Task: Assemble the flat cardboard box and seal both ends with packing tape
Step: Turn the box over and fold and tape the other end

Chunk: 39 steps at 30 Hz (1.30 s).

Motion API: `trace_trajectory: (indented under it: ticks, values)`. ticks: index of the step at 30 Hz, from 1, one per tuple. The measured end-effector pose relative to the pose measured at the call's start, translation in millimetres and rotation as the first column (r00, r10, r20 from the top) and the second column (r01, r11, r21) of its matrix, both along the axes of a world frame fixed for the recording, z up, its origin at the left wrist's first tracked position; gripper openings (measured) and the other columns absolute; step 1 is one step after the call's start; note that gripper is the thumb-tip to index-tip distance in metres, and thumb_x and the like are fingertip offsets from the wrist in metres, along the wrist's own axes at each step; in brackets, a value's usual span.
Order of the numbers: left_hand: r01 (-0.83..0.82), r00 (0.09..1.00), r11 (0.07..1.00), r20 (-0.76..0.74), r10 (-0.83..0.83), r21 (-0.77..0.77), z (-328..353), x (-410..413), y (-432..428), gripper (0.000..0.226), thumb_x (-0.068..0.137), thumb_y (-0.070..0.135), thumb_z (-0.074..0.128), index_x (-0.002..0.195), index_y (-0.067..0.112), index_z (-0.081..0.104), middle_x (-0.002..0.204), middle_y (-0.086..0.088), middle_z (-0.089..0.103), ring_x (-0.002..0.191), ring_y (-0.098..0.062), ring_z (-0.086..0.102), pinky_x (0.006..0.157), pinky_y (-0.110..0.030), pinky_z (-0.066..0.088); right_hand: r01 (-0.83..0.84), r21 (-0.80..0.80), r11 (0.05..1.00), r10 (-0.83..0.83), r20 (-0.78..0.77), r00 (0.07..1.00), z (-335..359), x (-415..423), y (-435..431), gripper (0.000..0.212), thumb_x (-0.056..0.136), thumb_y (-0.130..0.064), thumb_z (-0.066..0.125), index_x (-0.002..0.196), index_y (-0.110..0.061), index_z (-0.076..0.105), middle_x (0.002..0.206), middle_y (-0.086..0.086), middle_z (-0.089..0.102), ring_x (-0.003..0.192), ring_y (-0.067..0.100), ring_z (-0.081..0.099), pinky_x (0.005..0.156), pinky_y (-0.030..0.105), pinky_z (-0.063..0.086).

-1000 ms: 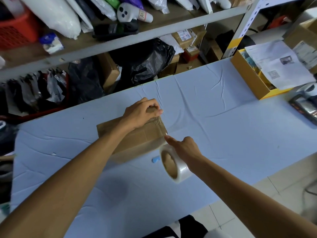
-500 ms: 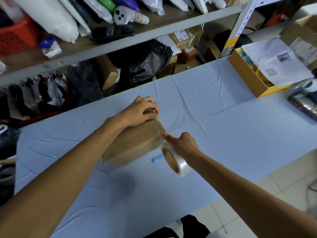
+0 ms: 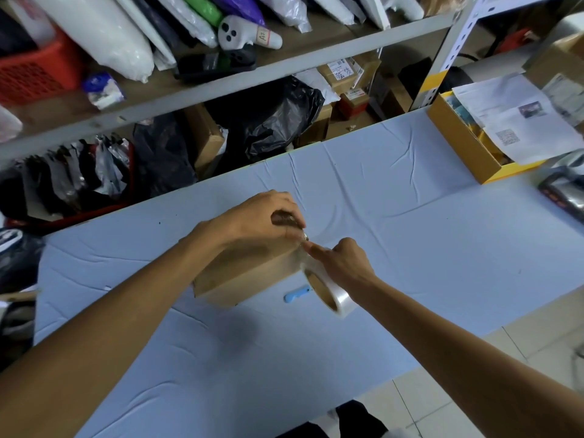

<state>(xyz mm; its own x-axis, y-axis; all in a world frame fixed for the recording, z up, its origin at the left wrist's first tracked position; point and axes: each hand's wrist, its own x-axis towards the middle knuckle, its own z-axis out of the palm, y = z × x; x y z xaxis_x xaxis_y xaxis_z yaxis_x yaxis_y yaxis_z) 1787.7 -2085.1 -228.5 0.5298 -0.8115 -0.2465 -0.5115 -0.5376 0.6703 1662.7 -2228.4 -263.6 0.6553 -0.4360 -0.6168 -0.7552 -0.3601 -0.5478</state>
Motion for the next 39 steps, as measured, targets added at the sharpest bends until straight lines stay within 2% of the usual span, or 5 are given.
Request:
trace_trajectory:
  ticks: [3, 14, 19, 31, 39]
  values:
    - [0.118, 0.984, 0.986, 0.123, -0.132, 0.115, -5, -5, 6, 0.054, 0.063, 0.053, 0.081, 0.107, 0.037, 0.056, 0.110, 0.022, 0.045, 0.105, 0.002, 0.039, 0.094, -0.023, 0.037, 0.001, 0.002, 1.000, -0.001, -0.009, 1.000, -2, -1, -1, 0.059, 0.075, -0.070, 0.056, 0.078, -0.013, 0.046, 0.074, 0.001, 0.049, 0.066, 0.021, 0.047, 0.061, 0.033, 0.035]
    - [-0.039, 0.953, 0.995, 0.298, 0.063, -0.088, -15, 22, -1, 0.052, 0.064, 0.040, 0.076, 0.113, 0.027, 0.062, 0.123, 0.007, 0.054, 0.121, -0.011, 0.045, 0.104, -0.050, 0.035, 0.086, 0.100, 0.991, -0.104, 0.190, 0.976, 19, 27, -17, 0.048, 0.076, -0.048, 0.067, 0.062, -0.011, 0.041, 0.058, 0.003, 0.036, 0.053, 0.019, 0.036, 0.051, 0.028, 0.026]
    - [-0.095, 0.990, 0.988, 0.096, 0.107, -0.123, -25, 33, -3, 0.025, 0.091, 0.037, 0.056, 0.113, 0.033, 0.067, 0.126, 0.012, 0.055, 0.129, -0.002, 0.040, 0.114, -0.044, 0.021, 0.037, 0.125, 0.991, -0.060, 0.188, 0.980, 8, 21, -27, 0.037, 0.076, -0.042, 0.071, 0.071, -0.011, 0.052, 0.067, 0.009, 0.040, 0.061, 0.020, 0.039, 0.052, 0.029, 0.026]
    - [-0.145, 0.935, 0.989, 0.321, 0.150, -0.041, -33, 23, -17, 0.019, 0.089, 0.049, 0.055, 0.098, 0.039, 0.068, 0.110, 0.015, 0.047, 0.109, -0.004, 0.039, 0.100, -0.029, 0.020, 0.048, 0.240, 0.970, -0.127, 0.326, 0.937, 4, 12, -33, 0.040, 0.070, -0.045, 0.078, 0.098, -0.019, 0.065, 0.089, 0.006, 0.072, 0.080, 0.024, 0.068, 0.064, 0.035, 0.055]
    - [-0.087, 0.934, 0.996, 0.347, 0.080, 0.004, -35, 23, -19, 0.023, 0.095, 0.044, 0.046, 0.101, 0.040, 0.068, 0.113, 0.011, 0.044, 0.113, -0.007, 0.034, 0.101, -0.030, 0.015, -0.058, 0.173, 0.983, 0.021, 0.208, 0.978, -15, 16, -43, 0.039, 0.073, -0.046, 0.075, 0.098, -0.016, 0.067, 0.091, 0.006, 0.069, 0.078, 0.023, 0.065, 0.059, 0.027, 0.045]
